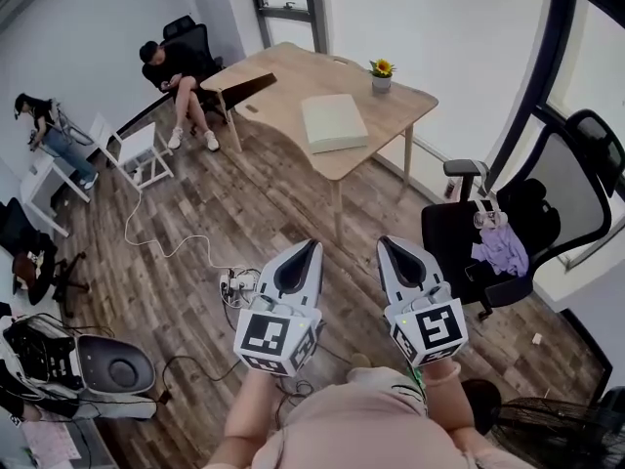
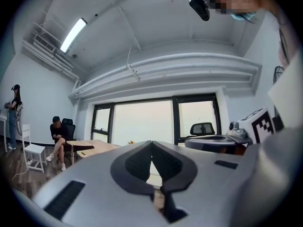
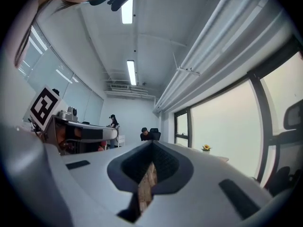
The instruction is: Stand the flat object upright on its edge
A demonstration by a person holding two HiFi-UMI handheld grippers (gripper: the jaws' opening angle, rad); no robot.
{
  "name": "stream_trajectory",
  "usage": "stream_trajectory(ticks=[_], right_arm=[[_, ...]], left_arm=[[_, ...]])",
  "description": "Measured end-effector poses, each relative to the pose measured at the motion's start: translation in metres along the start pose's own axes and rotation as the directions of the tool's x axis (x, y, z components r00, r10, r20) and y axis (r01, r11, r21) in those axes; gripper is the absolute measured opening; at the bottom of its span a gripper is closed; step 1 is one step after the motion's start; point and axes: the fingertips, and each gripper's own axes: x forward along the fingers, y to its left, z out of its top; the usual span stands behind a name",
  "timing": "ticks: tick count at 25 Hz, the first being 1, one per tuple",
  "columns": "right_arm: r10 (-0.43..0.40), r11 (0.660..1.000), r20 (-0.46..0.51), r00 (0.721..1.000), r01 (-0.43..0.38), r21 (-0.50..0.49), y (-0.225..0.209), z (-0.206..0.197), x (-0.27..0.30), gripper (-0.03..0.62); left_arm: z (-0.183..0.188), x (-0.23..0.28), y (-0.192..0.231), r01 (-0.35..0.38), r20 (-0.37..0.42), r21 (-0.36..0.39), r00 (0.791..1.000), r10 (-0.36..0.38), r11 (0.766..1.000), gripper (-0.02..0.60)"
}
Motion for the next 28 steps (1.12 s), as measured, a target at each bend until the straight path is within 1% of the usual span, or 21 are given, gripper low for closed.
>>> stream_trajectory(ticks=[3, 7, 9, 15, 20, 28], right_arm=[[0.009, 1.000, -0.001, 1.000, -0.009, -0.003, -0.016, -0.003, 0.007, 0.000], [0.012, 1.000, -0.019, 1.000, -0.013, -0.020, -0.039, -0.011, 0.018, 0.000], [0.007, 1.000, -0.032, 0.999, -0.007, -0.021, -0.050, -0.015, 0.023, 0.000], [-0.011, 1.000, -0.034, 0.999, 0.012, 0.013, -0.082, -0.025, 0.038, 0.000], [-0.009, 1.000, -0.038, 0.999, 0.009, 0.015, -0.099, -0.028, 0.055, 0.000], [-0.027, 1.000, -0.047, 0.999, 0.027, 0.006, -0.124, -0.034, 0.081, 0.000]], left_arm=[[-0.003, 0.018, -0.002, 0.003, -0.008, -0.005, 1.000, -0.003, 1.000, 0.009], [-0.006, 0.043, -0.007, 0.014, -0.026, 0.012, 1.000, -0.014, 1.000, 0.009], [-0.005, 0.052, -0.007, 0.005, -0.024, 0.020, 1.000, -0.005, 1.000, 0.009], [-0.005, 0.076, -0.004, -0.008, -0.028, 0.024, 1.000, 0.009, 1.000, 0.009], [-0.010, 0.099, 0.005, -0.018, -0.040, 0.008, 0.999, 0.018, 1.000, 0.009], [-0.015, 0.135, 0.016, -0.007, -0.046, -0.021, 0.999, 0.006, 1.000, 0.009]])
